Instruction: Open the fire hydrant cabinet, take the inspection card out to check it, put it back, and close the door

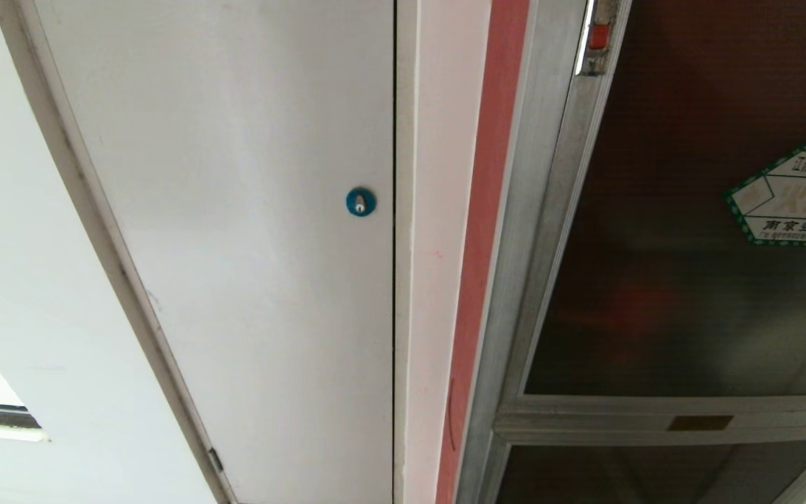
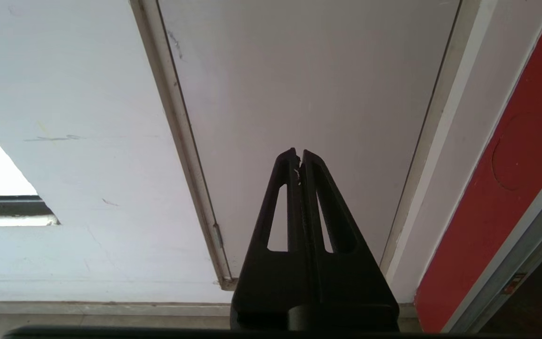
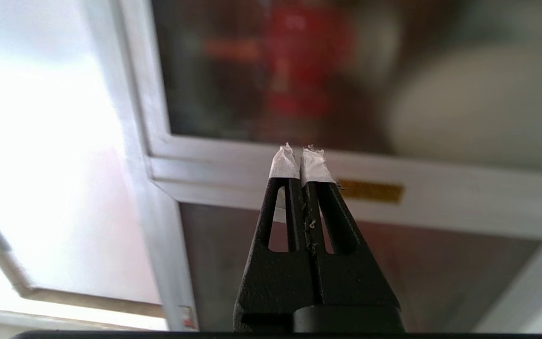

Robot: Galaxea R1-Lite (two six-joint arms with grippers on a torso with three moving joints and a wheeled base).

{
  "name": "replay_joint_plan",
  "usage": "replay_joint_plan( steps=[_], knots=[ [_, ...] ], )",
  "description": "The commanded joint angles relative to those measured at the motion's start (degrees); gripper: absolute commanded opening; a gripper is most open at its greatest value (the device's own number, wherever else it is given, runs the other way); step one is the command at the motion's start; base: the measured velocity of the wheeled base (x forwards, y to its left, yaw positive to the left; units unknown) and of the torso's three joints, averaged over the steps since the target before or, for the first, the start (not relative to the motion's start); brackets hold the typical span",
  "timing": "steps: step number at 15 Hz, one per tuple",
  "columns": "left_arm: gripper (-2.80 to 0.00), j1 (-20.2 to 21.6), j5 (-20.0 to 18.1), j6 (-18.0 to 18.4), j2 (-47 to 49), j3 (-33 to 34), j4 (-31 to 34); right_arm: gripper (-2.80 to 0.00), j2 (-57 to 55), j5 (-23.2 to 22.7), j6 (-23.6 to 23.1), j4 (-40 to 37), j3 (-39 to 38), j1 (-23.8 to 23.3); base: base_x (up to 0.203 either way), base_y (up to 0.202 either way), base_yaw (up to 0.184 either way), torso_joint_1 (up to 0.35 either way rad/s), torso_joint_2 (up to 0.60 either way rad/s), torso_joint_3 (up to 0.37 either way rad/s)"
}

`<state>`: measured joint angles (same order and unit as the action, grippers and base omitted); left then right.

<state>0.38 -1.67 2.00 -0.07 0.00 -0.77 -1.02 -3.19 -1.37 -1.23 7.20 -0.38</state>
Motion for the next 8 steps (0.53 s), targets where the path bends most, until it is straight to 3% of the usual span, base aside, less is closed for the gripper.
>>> replay_joint_plan(
  steps=[1,4,8],
  knots=[
    [-2.80,0.0,0.0,0.0,0.0,0.4,0.0,-2.80,-6.1,-1.8,0.0,-0.4,5.3,0.0,0.000,0.000,0.000,0.000,0.00,0.000],
    [-2.80,0.0,0.0,0.0,0.0,0.4,0.0,-2.80,-15.4,-5.3,0.1,-0.6,13.4,0.0,0.000,0.000,0.000,0.000,0.00,0.000],
    [-2.80,0.0,0.0,0.0,0.0,0.4,0.0,-2.80,-28.3,-15.6,0.1,-0.7,24.4,0.0,0.000,0.000,0.000,0.000,0.00,0.000]
  ],
)
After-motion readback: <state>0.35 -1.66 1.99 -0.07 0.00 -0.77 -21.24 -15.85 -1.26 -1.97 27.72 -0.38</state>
